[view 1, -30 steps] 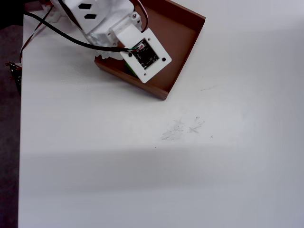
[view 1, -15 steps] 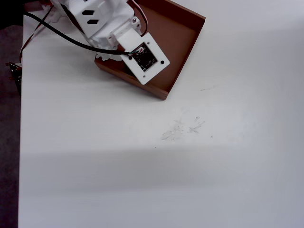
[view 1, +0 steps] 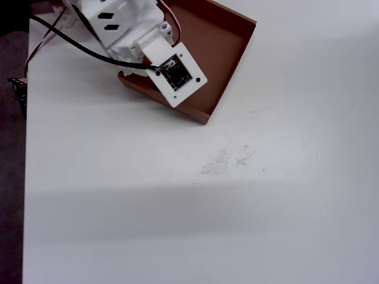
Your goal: Grasp a green cube and put it in a box.
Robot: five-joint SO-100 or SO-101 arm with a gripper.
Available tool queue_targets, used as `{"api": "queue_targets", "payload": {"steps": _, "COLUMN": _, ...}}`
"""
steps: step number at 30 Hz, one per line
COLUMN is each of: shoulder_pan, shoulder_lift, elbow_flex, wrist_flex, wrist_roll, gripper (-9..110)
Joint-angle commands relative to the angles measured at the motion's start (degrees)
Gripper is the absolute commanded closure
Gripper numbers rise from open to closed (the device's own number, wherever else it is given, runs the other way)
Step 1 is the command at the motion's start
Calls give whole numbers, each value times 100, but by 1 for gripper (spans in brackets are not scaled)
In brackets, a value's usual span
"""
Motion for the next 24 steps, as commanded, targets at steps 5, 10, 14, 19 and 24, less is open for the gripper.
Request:
{"api": "queue_targets", "payload": {"steps": 5, "shoulder_pan": 53, "shoulder_lift": 237, "elbow_flex": -35, "wrist_flex": -53, "wrist_roll": 18, "gripper": 85}}
{"api": "queue_targets", "payload": {"steps": 10, "shoulder_pan": 62, "shoulder_lift": 264, "elbow_flex": 0, "wrist_flex": -44, "wrist_roll": 18, "gripper": 85}}
{"api": "queue_targets", "payload": {"steps": 14, "shoulder_pan": 70, "shoulder_lift": 299, "elbow_flex": 35, "wrist_flex": -97, "wrist_roll": 18, "gripper": 85}}
{"api": "queue_targets", "payload": {"steps": 19, "shoulder_pan": 79, "shoulder_lift": 308, "elbow_flex": -62, "wrist_flex": -9, "wrist_roll": 18, "gripper": 85}}
{"api": "queue_targets", "payload": {"steps": 24, "shoulder_pan": 132, "shoulder_lift": 308, "elbow_flex": -35, "wrist_flex": -26, "wrist_roll": 18, "gripper": 85}}
